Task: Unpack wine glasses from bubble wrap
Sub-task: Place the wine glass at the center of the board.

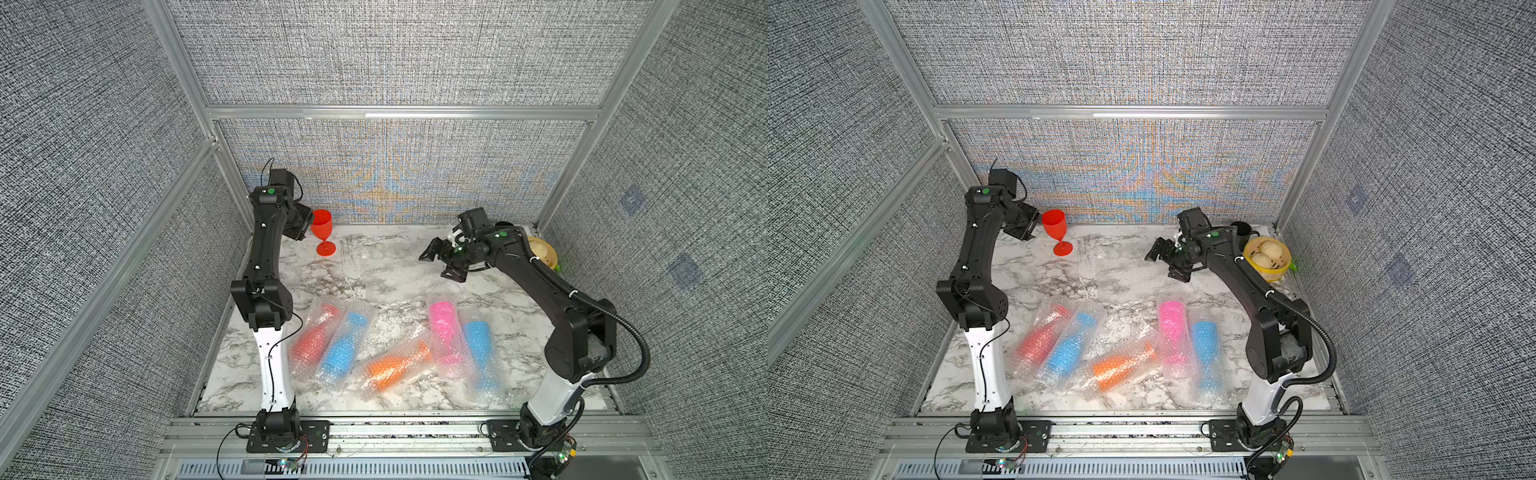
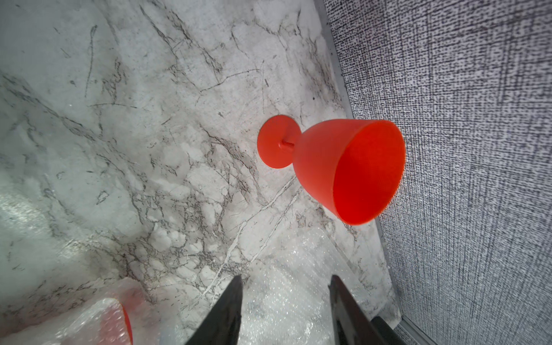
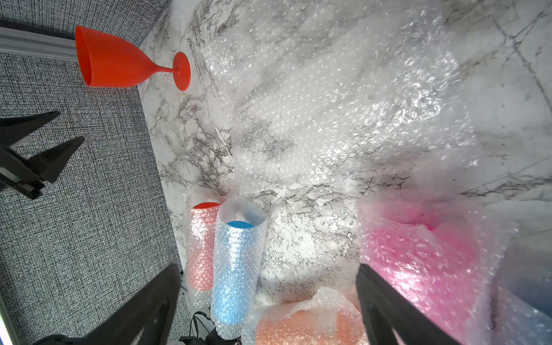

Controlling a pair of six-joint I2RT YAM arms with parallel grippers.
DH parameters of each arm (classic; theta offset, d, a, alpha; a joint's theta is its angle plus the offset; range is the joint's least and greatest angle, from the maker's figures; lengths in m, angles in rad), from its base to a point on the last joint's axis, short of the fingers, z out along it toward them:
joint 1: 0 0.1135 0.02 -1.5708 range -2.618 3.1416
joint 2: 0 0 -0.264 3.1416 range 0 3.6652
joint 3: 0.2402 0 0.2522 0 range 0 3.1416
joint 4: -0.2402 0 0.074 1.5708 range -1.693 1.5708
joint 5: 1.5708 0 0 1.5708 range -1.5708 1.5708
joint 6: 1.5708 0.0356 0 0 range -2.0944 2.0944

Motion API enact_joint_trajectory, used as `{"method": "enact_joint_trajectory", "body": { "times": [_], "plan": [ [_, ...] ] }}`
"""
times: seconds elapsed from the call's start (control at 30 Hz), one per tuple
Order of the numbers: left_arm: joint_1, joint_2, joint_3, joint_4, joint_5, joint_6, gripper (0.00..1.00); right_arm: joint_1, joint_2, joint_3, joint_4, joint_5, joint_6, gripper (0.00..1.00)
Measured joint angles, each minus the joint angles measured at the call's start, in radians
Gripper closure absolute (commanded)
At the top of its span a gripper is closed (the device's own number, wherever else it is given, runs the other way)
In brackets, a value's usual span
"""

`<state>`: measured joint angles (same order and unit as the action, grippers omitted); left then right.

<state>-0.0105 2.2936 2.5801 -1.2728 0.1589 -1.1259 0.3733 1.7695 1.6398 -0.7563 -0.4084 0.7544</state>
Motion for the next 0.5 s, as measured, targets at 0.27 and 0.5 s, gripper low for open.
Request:
{"method": "enact_joint_trajectory", "body": {
  "times": [0.27, 0.5],
  "plan": [
    [-0.053, -0.233, -0.162, 0.006, -0.054, 0.080, 0.52, 0.064, -0.062, -0.001, -0.107, 0.118, -0.123, 0.06],
    [-0.238, -0.624, -0.720, 0.230, -0.100, 0.232, 0.52, 0.172, -0.156, -0.148, -0.246, 0.295, -0.228, 0.01]
  ]
}}
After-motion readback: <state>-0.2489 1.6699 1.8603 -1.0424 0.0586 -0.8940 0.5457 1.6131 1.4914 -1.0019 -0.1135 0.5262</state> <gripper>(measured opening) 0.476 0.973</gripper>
